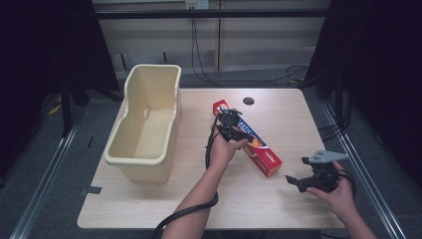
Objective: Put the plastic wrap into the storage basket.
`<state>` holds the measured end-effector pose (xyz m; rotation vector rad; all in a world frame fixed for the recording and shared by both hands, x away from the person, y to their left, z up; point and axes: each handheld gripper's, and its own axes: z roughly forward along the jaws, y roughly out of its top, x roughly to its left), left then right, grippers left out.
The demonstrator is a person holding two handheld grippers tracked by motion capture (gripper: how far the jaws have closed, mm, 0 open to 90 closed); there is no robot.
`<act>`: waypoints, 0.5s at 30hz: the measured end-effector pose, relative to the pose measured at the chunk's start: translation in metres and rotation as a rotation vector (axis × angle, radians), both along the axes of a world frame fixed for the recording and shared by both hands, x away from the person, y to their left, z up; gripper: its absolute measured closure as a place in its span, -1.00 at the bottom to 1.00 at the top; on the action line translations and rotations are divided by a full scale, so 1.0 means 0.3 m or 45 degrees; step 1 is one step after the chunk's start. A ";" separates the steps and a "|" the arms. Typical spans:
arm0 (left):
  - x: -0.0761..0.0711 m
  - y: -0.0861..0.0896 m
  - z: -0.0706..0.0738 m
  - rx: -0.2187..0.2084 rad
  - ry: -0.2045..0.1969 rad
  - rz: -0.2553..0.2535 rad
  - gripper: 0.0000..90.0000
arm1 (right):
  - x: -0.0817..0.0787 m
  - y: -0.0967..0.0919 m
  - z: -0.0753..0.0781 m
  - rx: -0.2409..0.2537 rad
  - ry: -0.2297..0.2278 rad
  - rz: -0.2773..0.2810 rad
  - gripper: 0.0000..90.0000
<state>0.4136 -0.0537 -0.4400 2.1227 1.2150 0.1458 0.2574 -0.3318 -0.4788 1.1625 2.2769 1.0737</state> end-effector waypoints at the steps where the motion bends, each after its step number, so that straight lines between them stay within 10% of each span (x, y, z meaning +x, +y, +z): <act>1: 0.004 -0.007 -0.001 0.002 -0.002 0.016 -0.83 | 0.000 0.000 0.000 0.001 0.001 0.000 -0.91; 15: 0.065 -0.059 -0.041 0.039 0.070 0.148 -0.91 | 0.001 0.001 0.002 0.001 -0.005 0.002 -0.91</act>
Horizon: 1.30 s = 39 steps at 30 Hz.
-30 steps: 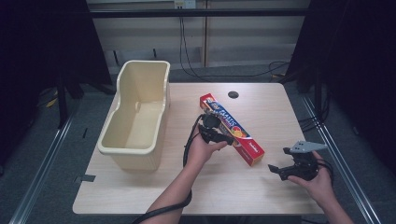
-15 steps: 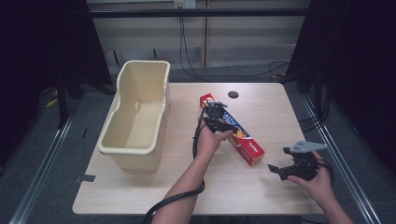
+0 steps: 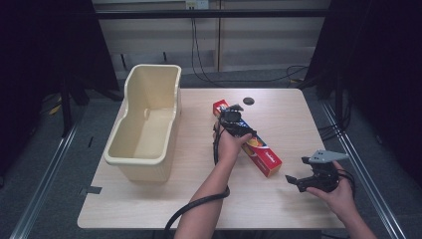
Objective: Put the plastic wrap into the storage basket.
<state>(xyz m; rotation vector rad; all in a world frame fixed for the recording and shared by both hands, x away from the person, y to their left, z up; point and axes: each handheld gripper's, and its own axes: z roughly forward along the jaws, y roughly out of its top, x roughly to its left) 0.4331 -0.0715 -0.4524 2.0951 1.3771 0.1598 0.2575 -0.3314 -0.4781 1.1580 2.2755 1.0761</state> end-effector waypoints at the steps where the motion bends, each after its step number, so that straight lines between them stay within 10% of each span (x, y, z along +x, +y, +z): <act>1: 0.000 0.000 0.000 0.000 0.000 0.000 -0.91 | 0.000 0.000 0.000 0.000 0.000 0.000 -0.91; 39: 0.047 -0.082 -0.051 -0.038 0.069 0.184 -1.00 | 0.002 0.002 0.002 0.015 -0.006 -0.024 -0.91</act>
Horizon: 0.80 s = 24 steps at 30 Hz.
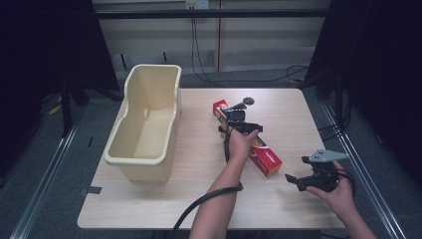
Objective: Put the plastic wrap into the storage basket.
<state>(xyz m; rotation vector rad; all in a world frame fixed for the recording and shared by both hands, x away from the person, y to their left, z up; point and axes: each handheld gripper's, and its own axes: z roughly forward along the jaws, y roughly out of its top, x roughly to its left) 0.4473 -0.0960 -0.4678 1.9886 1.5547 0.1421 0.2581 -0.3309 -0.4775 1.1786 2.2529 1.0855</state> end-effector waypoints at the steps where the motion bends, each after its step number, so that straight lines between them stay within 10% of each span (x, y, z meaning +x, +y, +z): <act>1: 0.001 0.001 0.000 -0.004 0.002 0.001 -1.00 | 0.001 -0.001 -0.001 0.000 -0.005 0.005 -0.91; 16: 0.005 0.005 -0.009 -0.021 0.037 0.010 -0.99 | -0.001 0.001 0.002 0.015 -0.002 0.009 -0.91; 24: -0.014 0.046 0.014 -0.035 0.108 -0.059 -0.63 | -0.002 0.002 0.002 0.012 -0.005 0.011 -0.91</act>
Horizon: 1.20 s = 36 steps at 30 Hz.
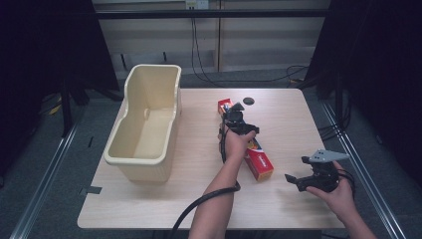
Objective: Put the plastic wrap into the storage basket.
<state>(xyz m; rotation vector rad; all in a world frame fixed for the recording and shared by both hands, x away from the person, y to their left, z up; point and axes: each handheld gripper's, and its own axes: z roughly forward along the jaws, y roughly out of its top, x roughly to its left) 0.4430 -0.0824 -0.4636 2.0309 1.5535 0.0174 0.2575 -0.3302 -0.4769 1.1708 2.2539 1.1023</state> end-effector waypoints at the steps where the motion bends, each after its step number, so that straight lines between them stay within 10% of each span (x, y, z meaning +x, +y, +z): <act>1: -0.002 0.005 0.003 -0.003 -0.001 -0.003 -0.63 | -0.001 0.001 0.000 0.000 0.003 -0.006 -0.91; 21: -0.026 0.151 0.067 0.134 0.126 -0.198 -0.15 | -0.001 0.005 -0.002 -0.001 -0.001 0.002 -0.91; 36: 0.025 0.072 0.017 0.182 0.022 -0.172 -0.46 | 0.005 0.004 -0.003 -0.003 -0.010 -0.001 -0.90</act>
